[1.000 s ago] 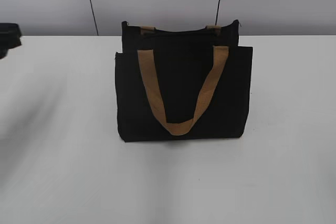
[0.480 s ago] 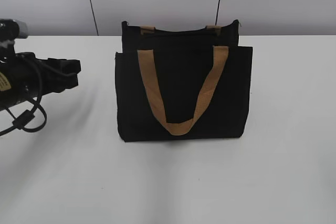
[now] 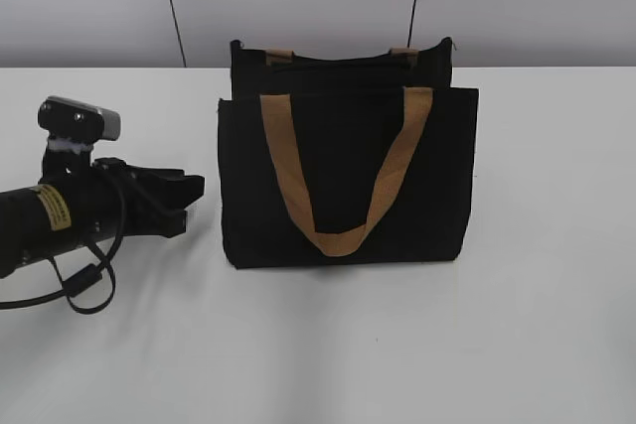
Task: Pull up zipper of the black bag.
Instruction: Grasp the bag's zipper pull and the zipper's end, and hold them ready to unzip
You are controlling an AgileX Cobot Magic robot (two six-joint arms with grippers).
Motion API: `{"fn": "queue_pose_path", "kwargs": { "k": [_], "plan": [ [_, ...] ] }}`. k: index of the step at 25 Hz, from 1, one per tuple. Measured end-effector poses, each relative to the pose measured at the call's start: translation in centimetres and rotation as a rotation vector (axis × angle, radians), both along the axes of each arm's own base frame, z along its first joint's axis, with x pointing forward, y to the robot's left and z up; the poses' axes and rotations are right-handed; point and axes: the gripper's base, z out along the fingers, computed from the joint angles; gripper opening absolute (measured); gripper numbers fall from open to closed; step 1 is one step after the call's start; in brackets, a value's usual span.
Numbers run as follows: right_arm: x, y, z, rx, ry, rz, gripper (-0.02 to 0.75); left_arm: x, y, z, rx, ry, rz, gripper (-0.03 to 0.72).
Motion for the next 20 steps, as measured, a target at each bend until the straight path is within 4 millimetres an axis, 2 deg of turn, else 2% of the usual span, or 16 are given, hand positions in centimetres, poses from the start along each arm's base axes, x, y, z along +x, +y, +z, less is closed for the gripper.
{"fn": "queue_pose_path", "kwargs": {
  "k": [4, 12, 20],
  "plan": [
    [0.0, 0.0, 0.0, 0.000, 0.000, 0.000, 0.291, 0.0, -0.1, -1.2, -0.004, 0.020, -0.006, 0.251],
    [0.0, 0.0, 0.0, 0.000, 0.000, 0.000, 0.291, 1.5, -0.9, -0.4, 0.029, -0.096, -0.082, 0.357],
    [0.0, 0.0, 0.0, 0.000, 0.000, 0.000, 0.291, 3.1, -2.0, -1.4, 0.053, -0.112, -0.164, 0.368]
  ]
}}
